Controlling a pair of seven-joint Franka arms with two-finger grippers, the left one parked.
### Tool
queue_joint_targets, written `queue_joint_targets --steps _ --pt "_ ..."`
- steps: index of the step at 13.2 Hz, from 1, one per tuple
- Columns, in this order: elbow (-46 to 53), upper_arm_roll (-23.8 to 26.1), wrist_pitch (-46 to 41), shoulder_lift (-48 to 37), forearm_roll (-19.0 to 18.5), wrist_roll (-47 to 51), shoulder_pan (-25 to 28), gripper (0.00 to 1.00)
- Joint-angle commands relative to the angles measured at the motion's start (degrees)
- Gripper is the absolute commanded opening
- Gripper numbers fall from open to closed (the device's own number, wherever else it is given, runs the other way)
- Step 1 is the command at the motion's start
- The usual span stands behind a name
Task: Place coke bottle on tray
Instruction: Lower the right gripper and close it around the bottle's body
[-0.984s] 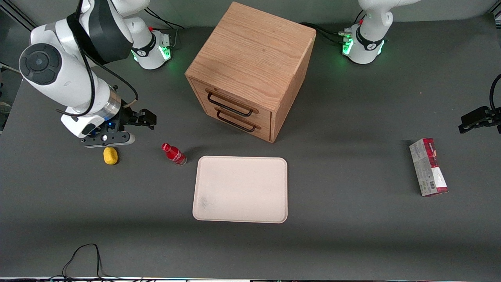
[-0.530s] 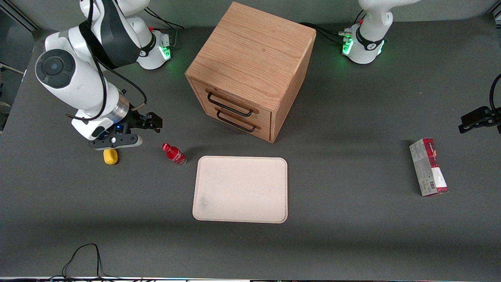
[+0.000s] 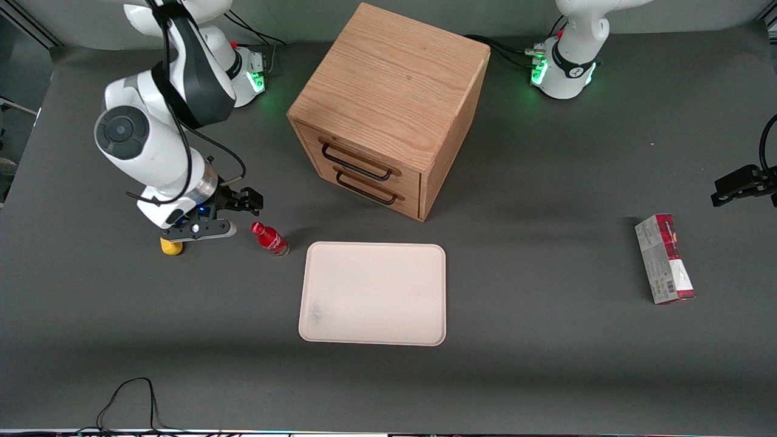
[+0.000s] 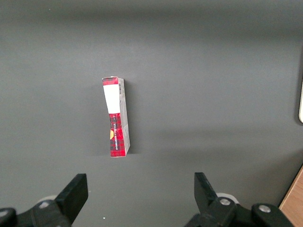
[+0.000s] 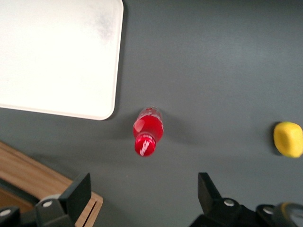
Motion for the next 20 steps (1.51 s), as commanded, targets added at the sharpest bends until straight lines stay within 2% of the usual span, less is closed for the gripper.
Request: queue_joint_targets --steps 1,6,13,14,18,20 --pt "-6.8 -0.4 8.6 -0.2 0.3 1.0 0.8 1.00" --pt "-9.8 -0.3 16.5 3.9 0.3 1.1 0.8 1.00" --pt "-8.8 -0.3 18.0 6.3 0.3 1.2 0.8 1.00" --pt "-8.8 -0.3 18.0 6.2 0.3 1.2 0.8 0.97" --pt "-8.8 -0.2 17.5 5.8 0.3 1.5 0.8 0.26" --pt "-8.8 -0.2 17.3 5.6 0.3 1.5 0.8 0.03"
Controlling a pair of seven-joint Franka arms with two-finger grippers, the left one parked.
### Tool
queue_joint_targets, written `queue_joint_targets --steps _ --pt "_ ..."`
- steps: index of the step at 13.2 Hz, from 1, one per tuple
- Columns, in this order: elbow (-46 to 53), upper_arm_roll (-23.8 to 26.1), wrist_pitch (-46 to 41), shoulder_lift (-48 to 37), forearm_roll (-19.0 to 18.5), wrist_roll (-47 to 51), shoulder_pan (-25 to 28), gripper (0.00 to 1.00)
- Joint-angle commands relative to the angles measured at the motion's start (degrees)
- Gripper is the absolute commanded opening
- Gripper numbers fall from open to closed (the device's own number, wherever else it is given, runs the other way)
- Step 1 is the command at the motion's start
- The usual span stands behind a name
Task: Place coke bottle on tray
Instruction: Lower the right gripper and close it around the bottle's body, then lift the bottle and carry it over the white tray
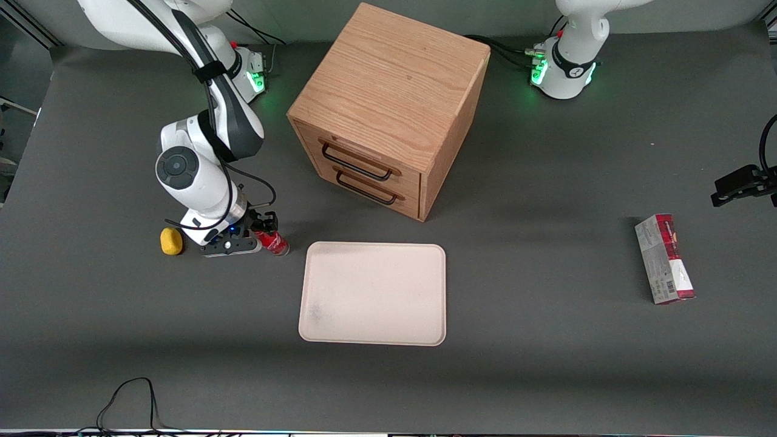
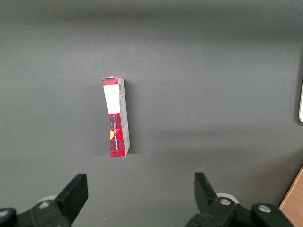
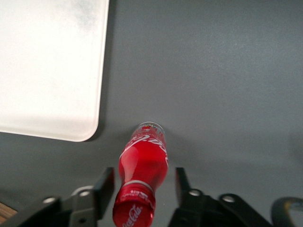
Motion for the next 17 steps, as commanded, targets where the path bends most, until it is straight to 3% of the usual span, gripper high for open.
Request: queue_joint_targets --steps 1,5,14,17 --pt "0.7 -0.3 -0.2 -0.3 0.4 1.6 0.7 0.00" --pt "5.7 -0.3 -6.9 -0.4 0.4 1.6 0.6 0.00" --pt "37.4 -0.9 -43.8 -0.4 0.3 0.1 0.1 0.00" --pt "43.6 -1.1 -49.9 -0.3 0.3 0.1 -0.2 0.00"
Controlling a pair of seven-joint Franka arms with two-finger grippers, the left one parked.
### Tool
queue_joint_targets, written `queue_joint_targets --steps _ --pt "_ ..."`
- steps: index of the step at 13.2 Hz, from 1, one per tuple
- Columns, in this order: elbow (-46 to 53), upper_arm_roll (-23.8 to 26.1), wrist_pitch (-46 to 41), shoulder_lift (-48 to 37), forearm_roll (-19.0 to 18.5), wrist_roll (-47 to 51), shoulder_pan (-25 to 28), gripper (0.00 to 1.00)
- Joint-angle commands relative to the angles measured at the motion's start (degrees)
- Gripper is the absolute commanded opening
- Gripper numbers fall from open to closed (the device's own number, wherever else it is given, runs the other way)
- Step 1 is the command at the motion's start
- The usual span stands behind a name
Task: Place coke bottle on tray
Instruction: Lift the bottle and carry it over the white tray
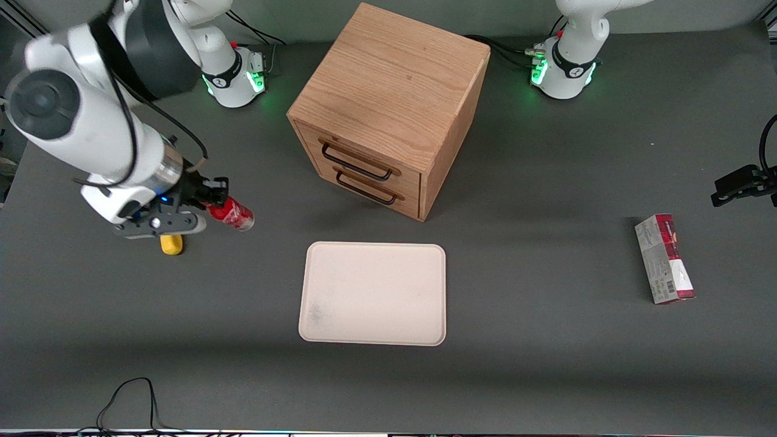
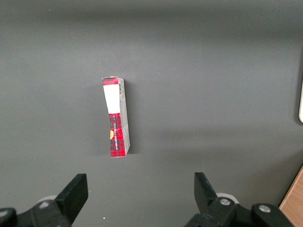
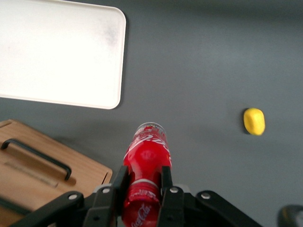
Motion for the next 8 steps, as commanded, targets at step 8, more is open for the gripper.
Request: queue_joint_targets --steps 8 --pt "18.8 0.5 -3.6 11.1 0.3 -0.4 0.0 0.00"
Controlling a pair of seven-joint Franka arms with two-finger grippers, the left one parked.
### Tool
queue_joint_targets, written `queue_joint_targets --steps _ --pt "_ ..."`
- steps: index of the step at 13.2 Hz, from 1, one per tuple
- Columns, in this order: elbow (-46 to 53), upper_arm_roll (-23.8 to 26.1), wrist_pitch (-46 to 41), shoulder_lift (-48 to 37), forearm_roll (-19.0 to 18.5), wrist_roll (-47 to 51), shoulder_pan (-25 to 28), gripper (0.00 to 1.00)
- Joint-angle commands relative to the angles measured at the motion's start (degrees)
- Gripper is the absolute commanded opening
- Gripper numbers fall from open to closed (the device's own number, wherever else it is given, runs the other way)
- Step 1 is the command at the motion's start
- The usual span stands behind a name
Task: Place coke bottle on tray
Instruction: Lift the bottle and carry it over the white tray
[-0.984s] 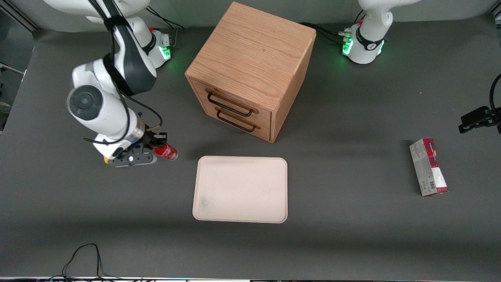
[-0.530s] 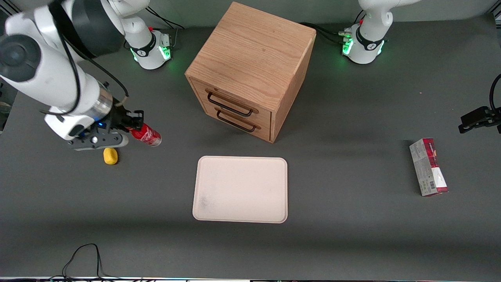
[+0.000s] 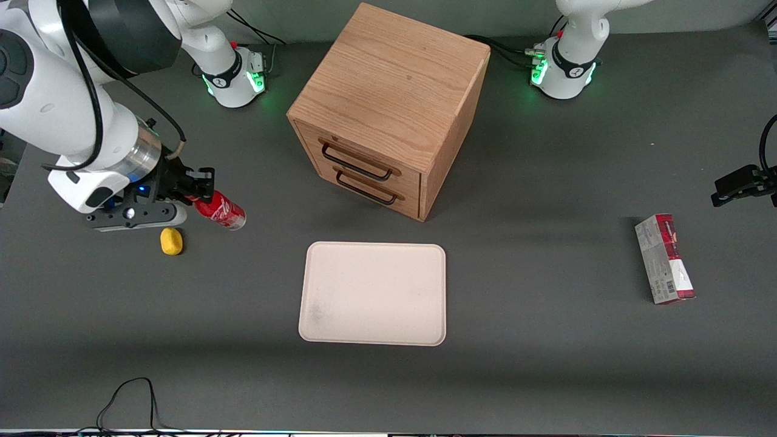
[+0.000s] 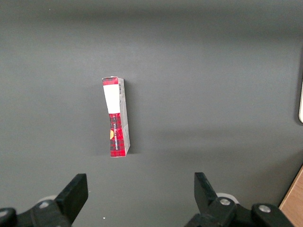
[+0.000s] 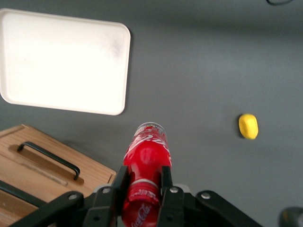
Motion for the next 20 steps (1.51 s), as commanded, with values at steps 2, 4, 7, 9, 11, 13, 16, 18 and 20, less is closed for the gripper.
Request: queue_joint_targets --steps 2,4,7,9,11,13,16,18,20 --pt "16.9 1.4 -1.5 12.3 0.3 -0.3 0.3 0.00" --pt "23.8 3.1 -1.1 18.6 0.2 0.3 0.4 0.00" --pt "28.3 4.8 2.3 22.7 0.0 0.3 0.7 0.00" --pt "28.3 5.3 4.9 23.9 -0.5 0.3 1.6 0.00" --pt "28.4 5.3 5.2 25.2 -2.4 0.3 2.3 0.00" --pt "28.3 5.4 4.8 26.1 -2.8 0.3 2.4 0.00" --pt "28.1 5.3 5.0 29.0 -4.0 0.3 2.4 0.00" --pt "28.1 5.3 7.2 32.0 -4.5 0.3 2.5 0.00" --pt "28.1 5.5 9.8 34.5 -4.5 0.3 2.4 0.00"
